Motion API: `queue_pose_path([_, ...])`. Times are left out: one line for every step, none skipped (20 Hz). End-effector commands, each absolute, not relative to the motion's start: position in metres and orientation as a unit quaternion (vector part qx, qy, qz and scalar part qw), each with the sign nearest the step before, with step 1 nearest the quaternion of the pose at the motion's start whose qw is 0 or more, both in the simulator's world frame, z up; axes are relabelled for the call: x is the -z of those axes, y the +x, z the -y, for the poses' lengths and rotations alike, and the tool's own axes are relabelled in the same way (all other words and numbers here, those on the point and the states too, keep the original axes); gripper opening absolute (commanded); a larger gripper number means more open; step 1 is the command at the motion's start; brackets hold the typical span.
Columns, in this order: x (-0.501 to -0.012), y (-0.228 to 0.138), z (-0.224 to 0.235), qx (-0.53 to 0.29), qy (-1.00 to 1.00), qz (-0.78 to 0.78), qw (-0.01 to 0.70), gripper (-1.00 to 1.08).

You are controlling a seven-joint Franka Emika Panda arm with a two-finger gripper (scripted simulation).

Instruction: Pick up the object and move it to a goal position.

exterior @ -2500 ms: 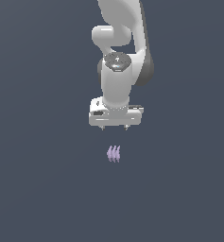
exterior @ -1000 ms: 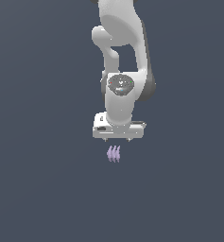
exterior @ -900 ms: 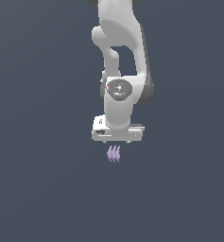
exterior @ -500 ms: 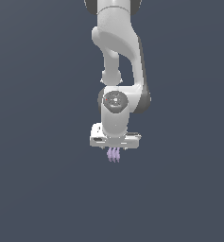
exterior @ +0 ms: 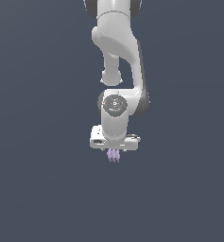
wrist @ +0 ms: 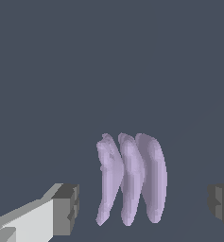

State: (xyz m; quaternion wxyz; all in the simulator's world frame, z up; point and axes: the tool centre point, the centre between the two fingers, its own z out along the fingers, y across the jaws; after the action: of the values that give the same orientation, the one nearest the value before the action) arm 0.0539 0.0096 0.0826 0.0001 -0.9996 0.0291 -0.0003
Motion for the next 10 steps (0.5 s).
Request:
queue_pose_path([-0.072,0.053,-0.010,0.000,-1.000,-0.029,0.000,1.00])
queue_pose_path([-0.067,0.053,-0.009,0.000,-1.000,-0.029,0.000,1.00])
queue_pose_path([-0.061,0.053,-0.009,0.000,-1.000,-0.029,0.000,1.00])
queue_pose_path([-0.055,0.053,-0.010,0.000,-1.000,-0.029,0.000,1.00])
queue_pose_path([-0.051,0.053,-0.010,0.000,-1.000,-0.029,0.000,1.00])
queue_pose_path([-0.047,0.053,-0.010,0.000,-1.000,-0.029,0.000,1.00])
queue_pose_path([-0.044,0.053,-0.010,0.000,-1.000,-0.029,0.000,1.00])
queue_pose_path([-0.042,0.053,-0.009,0.000,-1.000,-0.030,0.000,1.00])
queue_pose_path([-0.040,0.053,-0.009,0.000,-1.000,-0.030,0.000,1.00])
queue_pose_path([-0.040,0.054,-0.009,0.000,-1.000,-0.030,0.000,1.00])
